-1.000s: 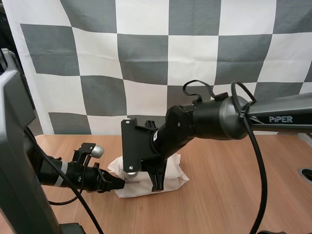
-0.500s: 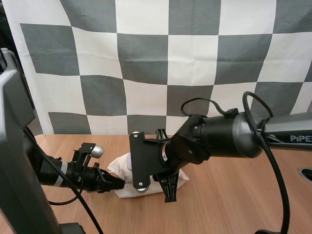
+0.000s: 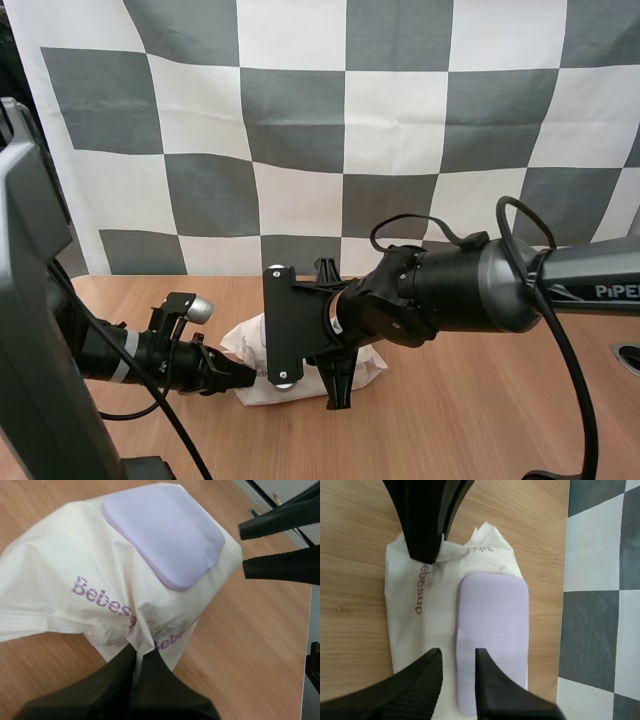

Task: Open the wet wipes lid

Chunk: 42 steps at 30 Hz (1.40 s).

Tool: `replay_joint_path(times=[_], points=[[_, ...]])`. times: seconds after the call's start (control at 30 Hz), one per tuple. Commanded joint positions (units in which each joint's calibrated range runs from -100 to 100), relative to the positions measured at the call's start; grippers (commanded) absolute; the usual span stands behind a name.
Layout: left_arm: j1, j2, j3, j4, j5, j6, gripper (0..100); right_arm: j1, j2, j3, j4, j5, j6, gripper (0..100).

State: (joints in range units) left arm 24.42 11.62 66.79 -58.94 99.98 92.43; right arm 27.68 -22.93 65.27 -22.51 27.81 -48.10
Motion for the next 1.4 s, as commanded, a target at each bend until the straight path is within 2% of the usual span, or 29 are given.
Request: replay_joint_path(times=[0.0,0.4,1.37], points=[[-0.01,0.07,0.07,-0.15,0.02,-0.26,0,0.05,0.01,-0.01,0.27,-1.15,0.05,39],[-0.01,0.07,0.07,-0.27,0.02,-0.26,0,0.05,1.23,-0.01,3.84,-3.38,0.05,39],[-0.01,0.07,0.07,0.06,0.02,-0.26,0,-0.12,5.77,-0.01,0.68,-7.39,-0.35,39]])
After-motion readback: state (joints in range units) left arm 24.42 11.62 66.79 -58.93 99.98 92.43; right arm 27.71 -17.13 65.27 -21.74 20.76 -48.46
